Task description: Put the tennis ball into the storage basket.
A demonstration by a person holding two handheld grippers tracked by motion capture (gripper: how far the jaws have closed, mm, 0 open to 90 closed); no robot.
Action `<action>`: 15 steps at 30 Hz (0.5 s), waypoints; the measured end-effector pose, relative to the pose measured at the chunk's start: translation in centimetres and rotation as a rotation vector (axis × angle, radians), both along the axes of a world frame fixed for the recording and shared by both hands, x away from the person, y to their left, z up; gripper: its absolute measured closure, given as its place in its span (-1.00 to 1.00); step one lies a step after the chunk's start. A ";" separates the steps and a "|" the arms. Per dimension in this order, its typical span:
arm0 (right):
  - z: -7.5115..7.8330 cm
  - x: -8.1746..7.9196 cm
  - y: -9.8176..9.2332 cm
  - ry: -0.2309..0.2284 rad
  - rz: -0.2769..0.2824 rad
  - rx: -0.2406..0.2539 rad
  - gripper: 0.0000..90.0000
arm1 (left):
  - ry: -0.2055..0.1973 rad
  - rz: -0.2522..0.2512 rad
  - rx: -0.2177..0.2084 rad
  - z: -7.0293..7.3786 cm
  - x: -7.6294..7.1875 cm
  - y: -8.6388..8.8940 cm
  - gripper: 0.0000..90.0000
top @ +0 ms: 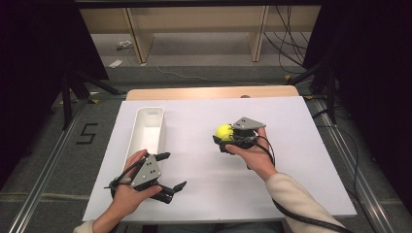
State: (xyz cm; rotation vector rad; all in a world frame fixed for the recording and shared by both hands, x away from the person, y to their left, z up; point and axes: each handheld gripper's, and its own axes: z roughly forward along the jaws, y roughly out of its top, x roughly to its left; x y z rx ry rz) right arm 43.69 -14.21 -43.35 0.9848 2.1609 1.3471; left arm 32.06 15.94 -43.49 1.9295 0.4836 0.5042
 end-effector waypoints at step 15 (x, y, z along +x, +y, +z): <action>0.2 0.0 0.5 -0.002 0.003 0.003 -0.41 | -0.001 0.001 0.001 0.0 0.0 0.0 -1.00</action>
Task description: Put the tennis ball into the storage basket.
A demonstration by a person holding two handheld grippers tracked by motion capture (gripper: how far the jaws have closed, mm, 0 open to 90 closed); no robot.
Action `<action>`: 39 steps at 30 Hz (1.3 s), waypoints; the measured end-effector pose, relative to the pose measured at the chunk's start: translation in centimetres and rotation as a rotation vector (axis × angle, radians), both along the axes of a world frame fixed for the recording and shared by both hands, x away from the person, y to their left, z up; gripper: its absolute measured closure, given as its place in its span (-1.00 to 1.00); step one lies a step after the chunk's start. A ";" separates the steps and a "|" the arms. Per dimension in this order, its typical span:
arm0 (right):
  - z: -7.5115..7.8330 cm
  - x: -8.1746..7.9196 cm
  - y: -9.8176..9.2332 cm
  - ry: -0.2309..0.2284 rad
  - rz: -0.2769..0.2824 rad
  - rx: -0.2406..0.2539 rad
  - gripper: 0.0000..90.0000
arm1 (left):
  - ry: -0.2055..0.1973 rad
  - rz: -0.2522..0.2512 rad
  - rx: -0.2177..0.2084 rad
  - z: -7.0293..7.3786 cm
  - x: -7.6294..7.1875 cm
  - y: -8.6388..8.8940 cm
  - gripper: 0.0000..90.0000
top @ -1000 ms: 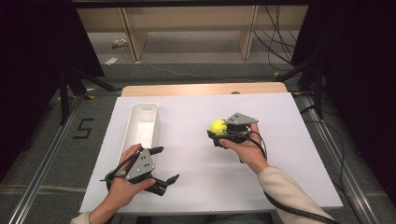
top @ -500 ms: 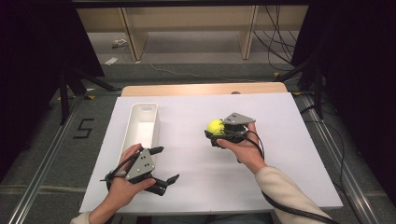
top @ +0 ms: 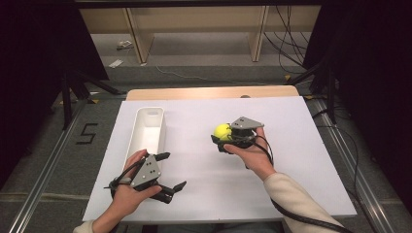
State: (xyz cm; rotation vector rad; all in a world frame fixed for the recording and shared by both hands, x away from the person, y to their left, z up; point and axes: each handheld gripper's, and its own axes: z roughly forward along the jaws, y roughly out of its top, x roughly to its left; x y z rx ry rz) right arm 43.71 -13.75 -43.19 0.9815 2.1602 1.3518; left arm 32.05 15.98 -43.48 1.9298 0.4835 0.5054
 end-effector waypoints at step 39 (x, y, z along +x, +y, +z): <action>0.4 0.1 1.5 -0.013 0.023 0.003 -0.41 | -0.001 0.000 0.000 0.0 0.0 0.0 -1.00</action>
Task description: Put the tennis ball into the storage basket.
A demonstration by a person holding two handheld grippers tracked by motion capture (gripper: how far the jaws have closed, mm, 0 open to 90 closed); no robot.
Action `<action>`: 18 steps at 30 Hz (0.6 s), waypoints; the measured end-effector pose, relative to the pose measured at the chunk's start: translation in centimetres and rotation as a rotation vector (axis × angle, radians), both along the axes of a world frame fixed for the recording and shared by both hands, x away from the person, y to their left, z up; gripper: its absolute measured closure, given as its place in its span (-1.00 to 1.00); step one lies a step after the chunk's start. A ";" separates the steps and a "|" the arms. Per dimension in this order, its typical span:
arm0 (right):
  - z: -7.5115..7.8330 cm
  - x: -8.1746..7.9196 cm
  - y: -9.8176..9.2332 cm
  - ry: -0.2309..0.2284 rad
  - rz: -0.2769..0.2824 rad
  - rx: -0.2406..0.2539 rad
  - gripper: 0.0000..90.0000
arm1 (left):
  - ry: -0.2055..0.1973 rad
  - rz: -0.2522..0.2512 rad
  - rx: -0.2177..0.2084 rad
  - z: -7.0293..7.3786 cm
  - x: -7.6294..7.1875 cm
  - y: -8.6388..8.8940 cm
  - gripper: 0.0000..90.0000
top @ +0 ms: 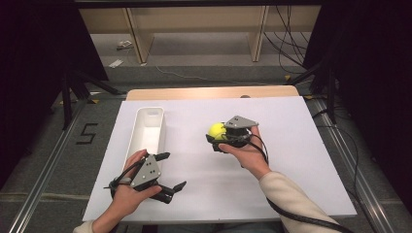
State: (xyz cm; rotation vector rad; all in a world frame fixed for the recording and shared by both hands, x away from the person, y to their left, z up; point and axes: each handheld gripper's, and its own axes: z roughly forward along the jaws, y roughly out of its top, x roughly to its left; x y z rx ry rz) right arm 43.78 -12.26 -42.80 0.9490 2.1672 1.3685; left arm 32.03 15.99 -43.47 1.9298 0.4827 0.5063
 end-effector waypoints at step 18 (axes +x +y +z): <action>0.2 0.0 0.6 -0.007 0.009 0.002 -0.41 | 0.001 0.001 -0.001 0.0 0.0 0.0 -1.00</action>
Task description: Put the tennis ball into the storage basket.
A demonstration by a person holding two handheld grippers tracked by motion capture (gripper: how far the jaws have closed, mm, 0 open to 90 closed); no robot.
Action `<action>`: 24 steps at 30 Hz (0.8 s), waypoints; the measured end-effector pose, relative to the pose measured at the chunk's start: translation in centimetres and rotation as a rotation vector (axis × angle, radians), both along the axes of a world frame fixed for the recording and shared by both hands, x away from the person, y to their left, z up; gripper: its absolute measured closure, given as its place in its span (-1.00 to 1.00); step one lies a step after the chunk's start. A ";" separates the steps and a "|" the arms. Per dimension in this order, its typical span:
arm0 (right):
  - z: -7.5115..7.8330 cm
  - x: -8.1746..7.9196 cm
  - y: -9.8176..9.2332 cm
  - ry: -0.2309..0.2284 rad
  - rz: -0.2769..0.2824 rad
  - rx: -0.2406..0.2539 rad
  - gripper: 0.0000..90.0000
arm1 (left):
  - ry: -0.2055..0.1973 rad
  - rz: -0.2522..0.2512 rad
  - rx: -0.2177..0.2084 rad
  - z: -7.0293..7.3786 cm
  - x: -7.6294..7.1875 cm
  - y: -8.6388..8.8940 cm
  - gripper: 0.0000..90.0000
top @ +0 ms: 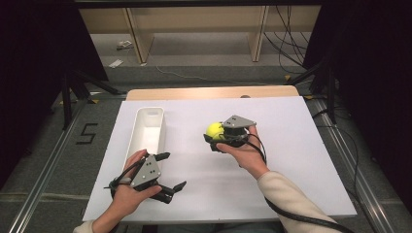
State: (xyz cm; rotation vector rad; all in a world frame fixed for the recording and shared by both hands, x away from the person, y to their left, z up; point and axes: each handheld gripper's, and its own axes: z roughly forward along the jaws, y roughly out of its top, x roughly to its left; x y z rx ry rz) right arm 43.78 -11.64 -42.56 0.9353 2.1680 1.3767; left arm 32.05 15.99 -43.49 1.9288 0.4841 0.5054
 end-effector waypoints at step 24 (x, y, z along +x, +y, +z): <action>0.2 0.0 1.0 -0.002 0.013 0.005 -0.41 | 0.000 0.000 0.000 0.0 0.0 0.0 -1.00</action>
